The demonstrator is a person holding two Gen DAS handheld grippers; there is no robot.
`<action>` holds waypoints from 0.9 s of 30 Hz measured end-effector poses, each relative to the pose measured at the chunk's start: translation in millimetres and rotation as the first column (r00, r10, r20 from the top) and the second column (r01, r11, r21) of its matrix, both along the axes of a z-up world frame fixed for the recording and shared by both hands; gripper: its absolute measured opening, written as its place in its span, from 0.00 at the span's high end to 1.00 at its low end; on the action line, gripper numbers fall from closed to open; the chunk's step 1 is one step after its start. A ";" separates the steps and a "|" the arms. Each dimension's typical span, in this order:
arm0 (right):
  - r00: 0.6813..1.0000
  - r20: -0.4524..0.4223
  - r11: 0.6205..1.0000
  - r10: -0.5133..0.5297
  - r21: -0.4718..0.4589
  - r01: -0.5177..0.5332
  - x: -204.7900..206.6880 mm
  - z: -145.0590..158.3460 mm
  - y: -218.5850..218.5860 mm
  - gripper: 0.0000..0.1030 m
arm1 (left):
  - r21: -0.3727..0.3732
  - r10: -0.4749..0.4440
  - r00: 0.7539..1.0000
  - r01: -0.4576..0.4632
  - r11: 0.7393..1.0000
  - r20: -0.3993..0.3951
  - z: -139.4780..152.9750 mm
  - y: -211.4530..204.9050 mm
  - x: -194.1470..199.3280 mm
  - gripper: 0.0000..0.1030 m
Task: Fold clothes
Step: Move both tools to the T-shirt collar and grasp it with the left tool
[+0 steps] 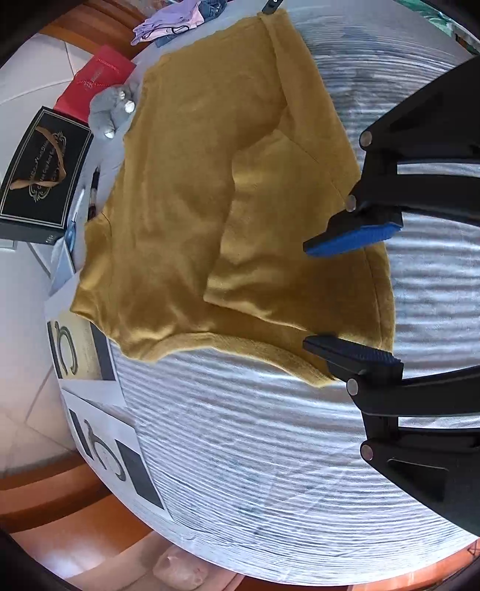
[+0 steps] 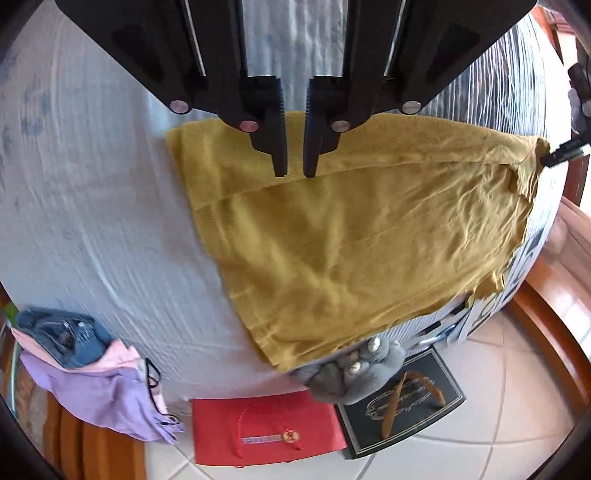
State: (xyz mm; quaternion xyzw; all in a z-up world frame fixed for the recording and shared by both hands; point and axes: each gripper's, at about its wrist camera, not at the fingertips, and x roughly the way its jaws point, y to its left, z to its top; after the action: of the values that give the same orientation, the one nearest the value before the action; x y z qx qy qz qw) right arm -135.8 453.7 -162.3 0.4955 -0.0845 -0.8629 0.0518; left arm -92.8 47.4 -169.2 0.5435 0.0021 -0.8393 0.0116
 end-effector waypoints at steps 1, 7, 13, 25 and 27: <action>1.000 0.015 1.000 -0.014 0.003 0.014 -3.6 -4.1 0.2 0.84 | -0.011 -0.004 1.000 0.004 1.000 0.004 -2.2 6.0 -2.3 0.56; 0.996 0.074 0.999 -0.053 -0.001 0.053 -10.4 -16.7 9.2 0.81 | 0.001 0.025 0.997 -0.025 1.000 0.076 -6.8 -11.3 -25.7 0.54; 1.000 0.016 1.000 -0.006 0.023 0.006 -42.8 13.7 0.4 0.59 | 0.017 -0.005 1.000 0.005 1.000 0.000 31.8 -25.4 -71.9 0.54; 0.999 -0.033 0.998 0.011 0.061 -0.009 -167.5 32.5 -26.8 0.28 | 0.022 0.016 0.998 -0.014 1.000 -0.062 35.5 -112.1 -257.0 0.52; 1.000 -0.028 0.998 0.003 0.069 -0.001 -186.0 30.5 -25.2 0.26 | 0.023 0.015 0.998 -0.014 1.000 -0.062 37.3 -136.9 -266.2 0.52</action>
State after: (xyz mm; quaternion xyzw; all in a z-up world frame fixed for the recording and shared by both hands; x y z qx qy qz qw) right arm -321.9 428.5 -131.8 0.4847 -0.0533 -0.8723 0.0366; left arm -359.0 -89.4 -132.0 0.5172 0.0159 -0.8556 0.0113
